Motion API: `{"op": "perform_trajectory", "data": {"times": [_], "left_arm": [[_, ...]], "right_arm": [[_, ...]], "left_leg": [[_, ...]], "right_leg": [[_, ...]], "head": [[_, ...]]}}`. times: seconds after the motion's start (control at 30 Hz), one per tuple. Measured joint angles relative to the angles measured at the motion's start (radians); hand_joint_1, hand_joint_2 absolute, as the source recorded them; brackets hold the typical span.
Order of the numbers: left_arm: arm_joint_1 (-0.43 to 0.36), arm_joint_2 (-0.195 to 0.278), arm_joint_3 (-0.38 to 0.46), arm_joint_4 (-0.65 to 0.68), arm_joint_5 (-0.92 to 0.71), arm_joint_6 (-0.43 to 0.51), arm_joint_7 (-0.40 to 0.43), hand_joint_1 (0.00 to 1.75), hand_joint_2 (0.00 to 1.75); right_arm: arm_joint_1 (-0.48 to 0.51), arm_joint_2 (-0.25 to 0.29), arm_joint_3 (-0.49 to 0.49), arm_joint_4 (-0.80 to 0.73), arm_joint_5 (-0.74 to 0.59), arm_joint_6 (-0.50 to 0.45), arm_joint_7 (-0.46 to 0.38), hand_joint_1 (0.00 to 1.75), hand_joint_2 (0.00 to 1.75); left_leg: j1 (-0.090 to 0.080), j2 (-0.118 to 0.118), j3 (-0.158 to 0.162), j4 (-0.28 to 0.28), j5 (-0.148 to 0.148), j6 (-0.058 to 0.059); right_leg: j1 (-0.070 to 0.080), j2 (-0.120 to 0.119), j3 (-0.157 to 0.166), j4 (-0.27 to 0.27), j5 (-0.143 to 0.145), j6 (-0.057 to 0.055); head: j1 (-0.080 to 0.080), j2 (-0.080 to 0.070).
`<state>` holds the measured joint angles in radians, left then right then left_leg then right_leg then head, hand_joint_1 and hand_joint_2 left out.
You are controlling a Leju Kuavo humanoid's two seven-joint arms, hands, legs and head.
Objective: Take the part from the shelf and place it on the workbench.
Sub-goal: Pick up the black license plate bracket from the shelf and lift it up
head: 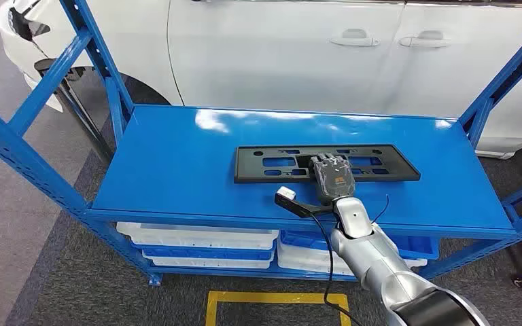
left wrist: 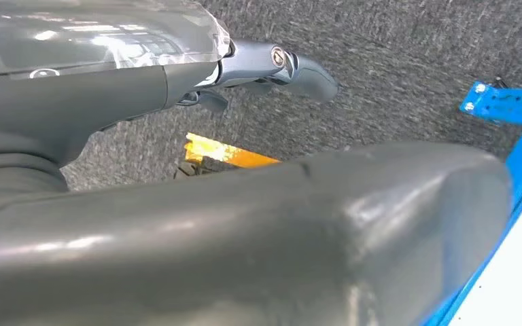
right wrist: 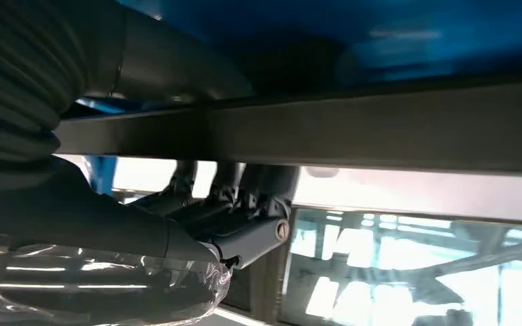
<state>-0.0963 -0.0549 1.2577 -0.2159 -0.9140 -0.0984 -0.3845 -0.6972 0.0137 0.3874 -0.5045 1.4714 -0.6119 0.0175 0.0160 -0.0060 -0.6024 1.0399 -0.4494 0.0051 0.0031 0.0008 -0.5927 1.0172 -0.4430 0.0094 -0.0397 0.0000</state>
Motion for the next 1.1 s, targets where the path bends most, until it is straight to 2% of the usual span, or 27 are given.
{"op": "perform_trajectory", "data": {"times": [0.07,0.1,0.17,0.23,0.27,0.3,0.33,0.37,0.43,0.47,0.53,0.57,0.63,0.7,0.77,0.8,0.83,0.9,0.97,1.1], "left_arm": [[0.000,0.000,0.000,0.000,0.000,0.000,-0.001,0.00,0.00],[0.000,0.000,0.000,0.000,0.000,0.000,-0.001,0.00,0.00],[-0.001,0.000,0.000,0.000,0.000,0.000,-0.002,0.00,0.00],[-0.001,0.000,0.000,0.000,0.000,0.000,-0.002,0.00,0.00],[0.000,0.000,0.000,0.000,0.000,0.000,-0.002,0.00,0.00],[0.000,0.000,0.000,0.000,0.000,0.000,-0.002,0.00,0.00],[0.000,0.000,0.000,0.000,0.000,0.000,-0.002,0.00,0.00],[0.000,0.000,0.000,0.000,0.000,0.000,-0.002,0.00,0.00],[-0.001,-0.002,0.000,0.000,0.000,-0.003,-0.002,0.00,0.00],[-0.001,-0.004,0.000,0.000,0.000,-0.005,-0.003,0.00,0.00],[-0.001,-0.006,0.000,0.000,0.001,-0.013,-0.009,0.00,0.00],[-0.001,-0.006,0.000,0.000,0.001,-0.018,-0.015,0.00,0.00],[-0.001,-0.007,0.000,0.000,0.003,-0.030,-0.036,0.00,0.87],[-0.001,-0.007,0.000,0.000,0.003,-0.041,-0.061,0.00,1.75],[0.000,-0.007,0.000,0.000,0.003,-0.046,-0.083,0.00,1.75],[0.000,-0.007,0.000,0.000,0.003,-0.045,-0.091,0.00,1.75],[0.001,-0.007,0.000,0.000,0.003,-0.042,-0.096,0.00,1.75],[0.001,-0.006,0.000,0.000,0.002,-0.033,-0.104,0.00,1.75],[-0.001,-0.006,0.000,0.000,0.002,-0.027,-0.107,0.00,1.75],[-0.002,-0.007,0.000,0.000,0.002,-0.022,-0.118,0.00,1.75]], "right_arm": [[0.001,0.000,-0.005,-0.002,0.003,0.000,-0.005,1.75,1.75],[0.001,0.000,-0.010,-0.003,0.005,-0.001,-0.010,1.75,1.75],[0.004,0.000,-0.019,-0.007,0.008,-0.002,-0.020,1.75,1.75],[0.012,0.001,-0.026,-0.009,0.010,-0.002,-0.028,1.75,1.75],[0.016,0.001,-0.028,-0.010,0.011,-0.003,-0.030,1.75,1.75],[0.019,0.001,-0.030,-0.011,0.011,-0.003,-0.031,1.75,1.75],[0.020,0.001,-0.032,-0.012,0.012,-0.004,-0.031,1.75,1.75],[0.019,0.001,-0.034,-0.015,0.013,-0.005,-0.031,1.75,1.75],[0.019,0.001,-0.037,-0.023,0.017,-0.007,-0.034,1.75,1.75],[0.019,0.001,-0.039,-0.027,0.018,-0.008,-0.037,1.75,1.75],[0.021,0.002,-0.041,-0.036,0.022,-0.008,-0.044,1.75,1.75],[0.023,0.002,-0.042,-0.041,0.025,-0.008,-0.047,1.75,1.75],[0.026,0.003,-0.047,-0.054,0.029,-0.008,-0.050,1.75,1.75],[0.031,0.005,-0.053,-0.065,0.031,-0.007,-0.053,1.75,1.75],[0.040,0.005,-0.057,-0.074,0.031,-0.008,-0.063,1.75,1.75],[0.045,0.005,-0.059,-0.077,0.031,-0.009,-0.069,1.75,1.75],[0.049,0.005,-0.061,-0.079,0.031,-0.010,-0.074,1.75,1.75],[0.052,0.005,-0.066,-0.082,0.030,-0.014,-0.081,1.75,1.75],[0.051,0.005,-0.072,-0.088,0.027,-0.018,-0.084,1.75,1.75],[0.055,0.005,-0.083,-0.105,-0.027,-0.027,-0.128,1.75,1.75]], "left_leg": [[0.002,0.000,0.001,-0.004,0.003,0.007],[0.003,0.000,0.001,-0.006,0.006,0.013],[0.006,0.001,0.001,-0.009,0.008,0.020],[0.005,0.000,0.000,-0.009,0.008,0.023],[0.005,0.000,0.000,-0.008,0.008,0.023],[0.004,-0.001,0.000,-0.008,0.008,0.023],[0.004,-0.002,0.002,-0.008,0.007,0.023],[0.003,-0.002,0.004,-0.009,0.006,0.022],[0.001,-0.004,0.006,-0.009,0.005,0.018],[0.001,-0.004,0.006,-0.010,0.005,0.014],[0.002,-0.003,0.006,-0.014,0.007,0.003],[0.003,-0.003,0.007,-0.015,0.006,-0.002],[0.002,-0.001,-0.003,0.012,-0.015,-0.010],[0.002,0.000,-0.048,0.115,-0.071,-0.016],[0.004,0.000,-0.101,0.229,-0.115,-0.021],[0.005,0.000,-0.110,0.247,-0.112,-0.024],[0.006,0.001,-0.101,0.227,-0.092,-0.026],[0.009,0.002,-0.041,0.106,-0.031,-0.029],[0.008,0.000,0.003,0.015,-0.004,-0.020],[0.005,-0.002,0.003,0.000,0.001,0.008]], "right_leg": [[-0.001,0.000,-0.001,0.003,-0.003,0.004],[-0.003,0.000,-0.007,0.017,-0.014,0.010],[-0.007,0.000,-0.045,0.102,-0.065,0.020],[-0.010,0.000,-0.110,0.236,-0.123,0.028],[-0.011,0.000,-0.133,0.280,-0.133,0.029],[-0.011,0.000,-0.141,0.291,-0.125,0.028],[-0.010,0.000,-0.128,0.259,-0.097,0.025],[-0.008,0.000,-0.095,0.188,-0.057,0.019],[-0.001,-0.001,-0.029,0.046,0.000,0.003],[0.003,-0.001,-0.011,0.006,0.011,-0.003],[0.008,-0.001,-0.008,-0.007,0.012,-0.010],[0.005,-0.002,-0.005,-0.015,0.015,-0.013],[-0.001,-0.004,0.007,-0.036,0.025,-0.022],[-0.004,-0.006,0.013,-0.046,0.029,-0.027],[-0.002,-0.006,0.013,-0.043,0.028,-0.030],[-0.002,-0.006,0.013,-0.040,0.026,-0.030],[-0.002,-0.005,0.013,-0.036,0.024,-0.028],[-0.005,-0.003,0.010,-0.023,0.016,-0.021],[-0.002,-0.001,0.002,-0.004,0.007,-0.011],[-0.001,0.002,-0.009,0.007,0.003,0.007]], "head": [[0.000,0.000],[0.000,0.000],[0.000,0.000],[0.000,0.000],[0.000,0.000],[0.000,0.000],[0.000,0.000],[0.000,0.000],[0.000,0.000],[0.000,0.000],[0.000,0.000],[0.000,0.000],[0.000,0.000],[0.000,0.000],[0.000,0.000],[0.000,0.000],[0.000,0.000],[0.000,0.000],[0.000,0.000],[0.001,0.000]]}}
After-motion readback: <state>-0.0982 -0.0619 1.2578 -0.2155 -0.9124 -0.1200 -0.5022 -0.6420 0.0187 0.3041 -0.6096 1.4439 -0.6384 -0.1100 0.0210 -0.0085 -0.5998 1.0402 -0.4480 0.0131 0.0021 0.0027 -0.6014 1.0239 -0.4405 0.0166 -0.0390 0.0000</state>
